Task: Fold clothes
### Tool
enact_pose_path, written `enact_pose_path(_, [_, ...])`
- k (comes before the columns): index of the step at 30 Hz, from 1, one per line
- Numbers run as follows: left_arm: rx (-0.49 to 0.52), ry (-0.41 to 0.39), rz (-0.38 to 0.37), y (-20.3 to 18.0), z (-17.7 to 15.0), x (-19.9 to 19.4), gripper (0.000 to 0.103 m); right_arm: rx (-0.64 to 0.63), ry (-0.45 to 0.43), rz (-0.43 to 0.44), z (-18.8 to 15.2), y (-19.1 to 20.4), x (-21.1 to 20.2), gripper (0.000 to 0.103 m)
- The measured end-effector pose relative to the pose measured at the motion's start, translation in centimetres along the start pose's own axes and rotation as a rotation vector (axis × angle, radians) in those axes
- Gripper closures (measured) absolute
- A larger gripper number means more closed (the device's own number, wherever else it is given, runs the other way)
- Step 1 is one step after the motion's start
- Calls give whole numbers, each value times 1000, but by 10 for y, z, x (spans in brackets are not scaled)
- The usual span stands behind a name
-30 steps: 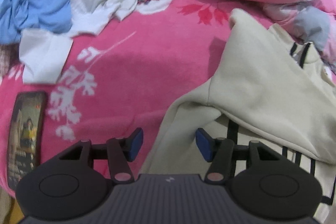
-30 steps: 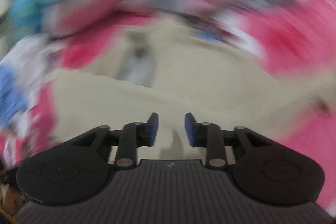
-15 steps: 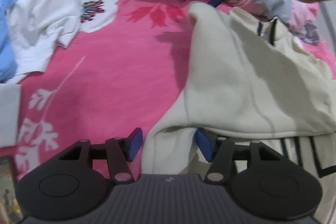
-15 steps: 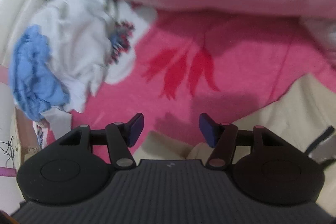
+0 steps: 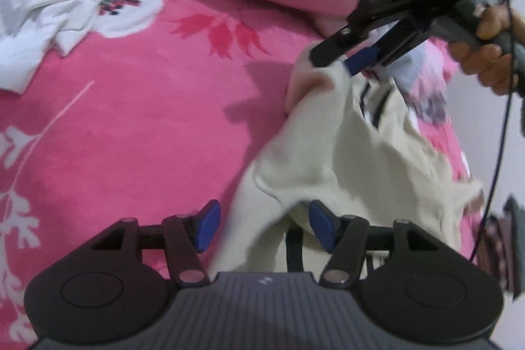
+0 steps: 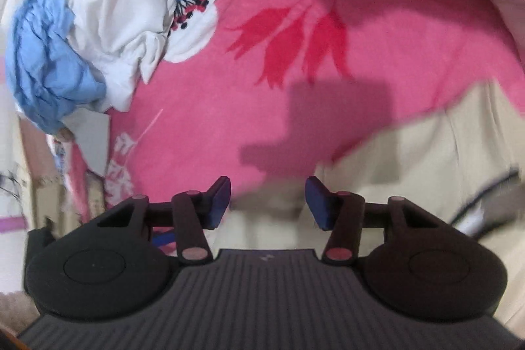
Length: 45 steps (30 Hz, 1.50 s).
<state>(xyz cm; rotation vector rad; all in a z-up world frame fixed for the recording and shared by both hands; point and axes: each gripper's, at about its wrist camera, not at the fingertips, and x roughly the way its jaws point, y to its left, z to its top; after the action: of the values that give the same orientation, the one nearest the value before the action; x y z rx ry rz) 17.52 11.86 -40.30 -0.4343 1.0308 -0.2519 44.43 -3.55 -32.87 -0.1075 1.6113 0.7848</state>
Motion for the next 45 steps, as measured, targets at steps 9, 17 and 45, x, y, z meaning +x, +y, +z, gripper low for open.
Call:
enact_pose_path(9, [126, 56, 106, 2, -27, 5, 48, 190, 12, 97, -48, -35, 3, 52])
enact_pose_path(17, [191, 40, 144, -5, -35, 0, 63, 239, -82, 104, -2, -47, -9, 51])
enact_pose_path(45, [11, -18, 229, -3, -50, -11, 93, -67, -200, -156, 49, 3, 14, 94])
